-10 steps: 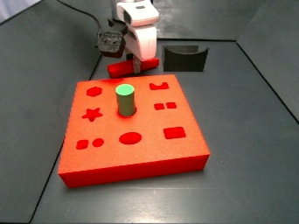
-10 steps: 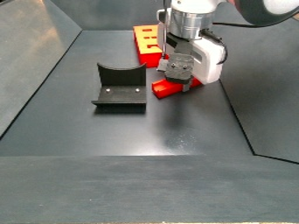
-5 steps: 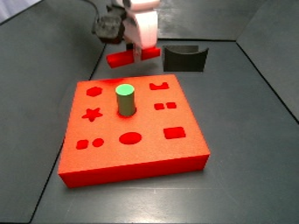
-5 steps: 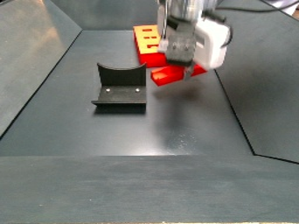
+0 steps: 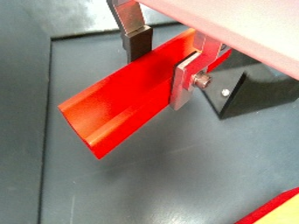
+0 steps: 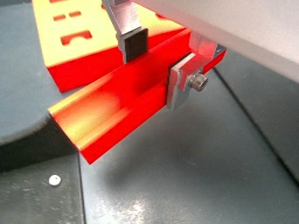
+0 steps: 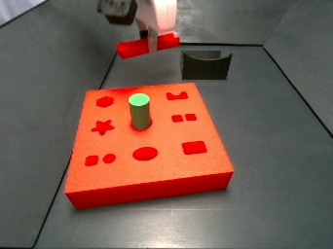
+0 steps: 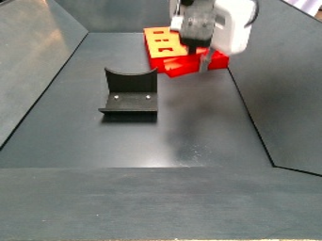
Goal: Pick up the arch object. Move up. Place the arch object on the fixture. Regrasp the arch object. Move to above the board. Insert the arch object.
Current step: Place the arch object on the fixture.
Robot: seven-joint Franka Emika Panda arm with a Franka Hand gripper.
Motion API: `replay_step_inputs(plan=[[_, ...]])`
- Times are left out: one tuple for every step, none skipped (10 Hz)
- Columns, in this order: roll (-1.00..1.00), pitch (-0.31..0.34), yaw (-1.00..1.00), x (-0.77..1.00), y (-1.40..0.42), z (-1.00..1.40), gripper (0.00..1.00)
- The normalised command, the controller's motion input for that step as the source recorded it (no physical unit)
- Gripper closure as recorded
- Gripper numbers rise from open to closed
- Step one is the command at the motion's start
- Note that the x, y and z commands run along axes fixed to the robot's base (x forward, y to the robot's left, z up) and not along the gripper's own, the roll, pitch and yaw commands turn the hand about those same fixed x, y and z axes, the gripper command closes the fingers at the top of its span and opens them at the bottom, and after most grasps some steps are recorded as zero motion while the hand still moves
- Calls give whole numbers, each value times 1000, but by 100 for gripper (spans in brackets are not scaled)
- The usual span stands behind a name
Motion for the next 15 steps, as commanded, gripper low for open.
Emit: replay_step_inputs(plan=[[-34,29,6,-18,-7,1000,100],[-44,29,7,-22,-9,1000,100],[-57,29,9,-24,-12,1000,100],[-67,34,9,-26,-15,956,100],[-76,37,9,-20,-15,797,100],[-85,43,9,-13,-14,638,100],[-97,56,7,-3,-13,425,100],[-105,66,6,4,-11,266,100],[-35,-98,1000,1000,192,80,100],[-34,-97,1000,1000,192,56,100],[-36,-95,1000,1000,165,38,100],[-38,-95,1000,1000,149,34,100],[-41,-93,1000,1000,132,21,100],[-43,-93,1000,1000,123,15,100],[-48,-93,1000,1000,105,5,100]])
